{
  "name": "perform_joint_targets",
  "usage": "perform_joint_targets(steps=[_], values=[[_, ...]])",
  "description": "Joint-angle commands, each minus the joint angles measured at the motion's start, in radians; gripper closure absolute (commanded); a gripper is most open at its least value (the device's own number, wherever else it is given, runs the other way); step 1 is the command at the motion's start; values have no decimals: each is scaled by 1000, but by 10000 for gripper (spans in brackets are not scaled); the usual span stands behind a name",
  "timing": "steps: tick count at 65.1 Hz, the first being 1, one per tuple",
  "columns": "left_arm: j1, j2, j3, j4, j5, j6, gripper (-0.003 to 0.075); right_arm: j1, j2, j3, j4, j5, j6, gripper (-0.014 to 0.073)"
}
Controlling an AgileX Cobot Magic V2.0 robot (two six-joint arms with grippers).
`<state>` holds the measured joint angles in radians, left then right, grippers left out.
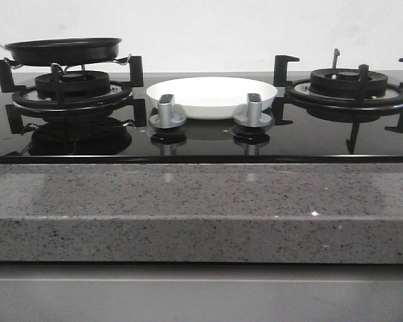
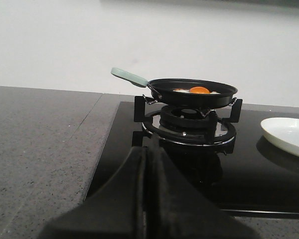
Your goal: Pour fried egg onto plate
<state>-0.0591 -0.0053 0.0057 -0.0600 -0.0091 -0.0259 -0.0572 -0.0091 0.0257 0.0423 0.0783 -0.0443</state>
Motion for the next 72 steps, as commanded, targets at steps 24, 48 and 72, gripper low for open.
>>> perform_joint_targets(steps=[24,48,72], values=[[-5,-17,-5,-1,-98,-8,739,-5,-21,-11,-5,-98,-6,662],[-5,44,-346,-36,149,-8,739,-5,14,-309,51,143,-5,662],[-5,302,-665,-36,397,-8,739,-5,289,-648,51,286,-5,662]])
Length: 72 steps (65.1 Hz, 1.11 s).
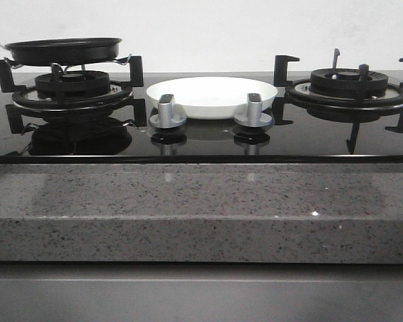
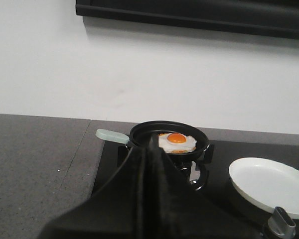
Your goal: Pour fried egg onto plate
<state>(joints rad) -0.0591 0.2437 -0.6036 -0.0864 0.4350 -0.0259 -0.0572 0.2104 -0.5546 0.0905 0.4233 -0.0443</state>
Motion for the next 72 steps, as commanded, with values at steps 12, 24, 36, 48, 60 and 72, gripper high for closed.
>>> perform_joint_targets(steps=[12,24,36,48,60,72], values=[[-5,101,-45,-9,-71,-8,739,-5,126,-77,3,-84,-5,662],[-5,106,-44,-9,-67,-8,739,-5,128,-77,3,-107,-5,662],[-5,106,-44,-9,-82,-8,739,-5,128,-77,3,-104,-5,662],[-5,106,-44,-9,-95,-8,739,-5,128,-77,3,-101,-5,645],[-5,106,-44,30,-96,-8,544,-5,128,-77,-18,-99,-5,242],[-5,106,-44,86,-96,-8,174,-5,128,-77,-20,-99,-5,85]])
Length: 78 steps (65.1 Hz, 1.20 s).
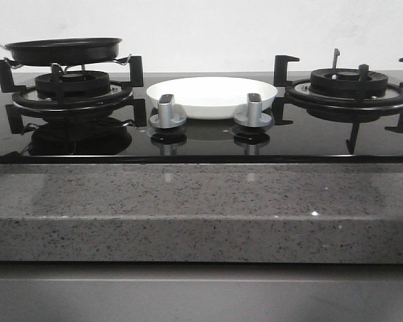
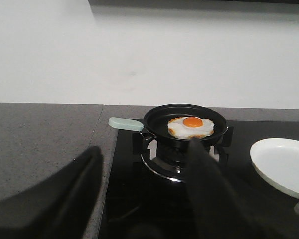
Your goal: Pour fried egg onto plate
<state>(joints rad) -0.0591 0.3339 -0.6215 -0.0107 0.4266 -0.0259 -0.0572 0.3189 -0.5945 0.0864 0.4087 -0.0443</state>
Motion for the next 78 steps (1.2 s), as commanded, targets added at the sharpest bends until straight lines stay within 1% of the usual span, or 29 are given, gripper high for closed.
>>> perform_joint_targets(steps=[1,19,30,34,38,50,55,59,68,71,78], values=[[-5,16,-26,11,-88,-8,169,-5,19,-37,-15,-85,-5,85],[-5,16,-26,5,-88,-8,227,-5,19,-37,-15,-84,-5,85],[-5,16,-26,5,-88,-8,269,-5,19,-37,19,-118,-4,85],[-5,16,-26,5,-88,-8,284,-5,26,-46,30,-105,-4,85],[-5,16,-26,5,-88,-8,302,-5,49,-70,45,-53,-4,85],[-5,16,-26,5,-88,-8,349,-4,225,-232,95,224,-16,87],[-5,16,-26,5,-88,-8,370,-3,312,-296,144,315,-74,87],[-5,16,-26,5,-88,-8,383,-3,367,-339,210,370,-141,87],[-5,16,-26,5,-88,-8,414,33,505,-415,384,435,-274,87],[-5,16,-26,5,-88,-8,424,51,542,-439,405,447,-291,87],[-5,16,-26,5,-88,-8,447,106,652,-498,407,482,-291,87]])
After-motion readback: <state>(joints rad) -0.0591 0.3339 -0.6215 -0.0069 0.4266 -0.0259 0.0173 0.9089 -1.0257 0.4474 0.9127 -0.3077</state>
